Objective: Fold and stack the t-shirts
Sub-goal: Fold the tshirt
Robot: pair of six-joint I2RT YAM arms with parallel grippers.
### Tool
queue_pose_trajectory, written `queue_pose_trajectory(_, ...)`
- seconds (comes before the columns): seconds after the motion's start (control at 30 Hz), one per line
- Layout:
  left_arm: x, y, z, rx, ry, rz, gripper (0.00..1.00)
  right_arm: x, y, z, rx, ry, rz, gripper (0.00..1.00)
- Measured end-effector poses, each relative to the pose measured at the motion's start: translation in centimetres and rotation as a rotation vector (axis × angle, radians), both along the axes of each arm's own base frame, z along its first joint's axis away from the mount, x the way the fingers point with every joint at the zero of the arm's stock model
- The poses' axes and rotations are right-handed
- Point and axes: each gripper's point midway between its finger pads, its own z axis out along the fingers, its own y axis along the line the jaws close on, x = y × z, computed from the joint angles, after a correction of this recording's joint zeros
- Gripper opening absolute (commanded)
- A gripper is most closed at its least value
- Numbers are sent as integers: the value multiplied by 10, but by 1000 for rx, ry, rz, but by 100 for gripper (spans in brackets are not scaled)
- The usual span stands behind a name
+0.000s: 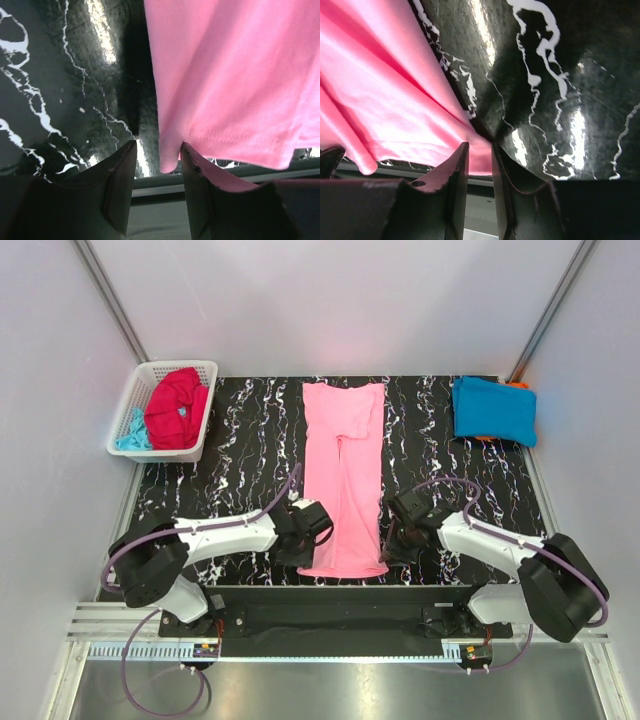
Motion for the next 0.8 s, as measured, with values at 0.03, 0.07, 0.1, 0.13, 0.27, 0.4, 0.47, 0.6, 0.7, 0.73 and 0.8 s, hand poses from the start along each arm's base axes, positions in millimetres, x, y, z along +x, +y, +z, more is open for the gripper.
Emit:
queue_pose_trajectory(0.03,0,0,3,-4,-3,-5,46,-1,-1,2,-1,-3,0,33)
queue_pose_trajectory(0.07,0,0,6,-14,-9,-10,46,-1,-2,6,4,-12,1,34)
queue_pose_trajectory(0.1,1,-2,10,-30,-17,-17,46,-2,-1,9,11,-20,3,35)
queue_pose_trajectory(0.13,1,-4,15,-51,-28,-27,46,-1,-1,13,22,-35,5,35)
queue_pose_trajectory(0.27,4,-16,34,-145,-67,-57,46,3,3,28,63,-88,7,35)
queue_pose_trajectory(0.4,3,-16,39,-186,-87,-68,50,4,4,31,72,-97,7,48)
queue_pose_trajectory(0.47,0,-10,39,-190,-95,-60,54,4,4,31,72,-93,3,66)
queue_pose_trajectory(0.6,-4,3,34,-205,-115,-16,62,-4,0,28,74,-105,8,73)
queue_pose_trajectory(0.7,-8,14,25,-224,-119,37,65,-9,-8,31,97,-151,-13,72)
queue_pose_trajectory(0.73,-7,17,25,-239,-126,59,65,-10,-9,33,110,-167,-22,70)
queue_pose_trajectory(0.8,-3,23,19,-283,-128,119,66,-10,-8,37,141,-194,-36,68)
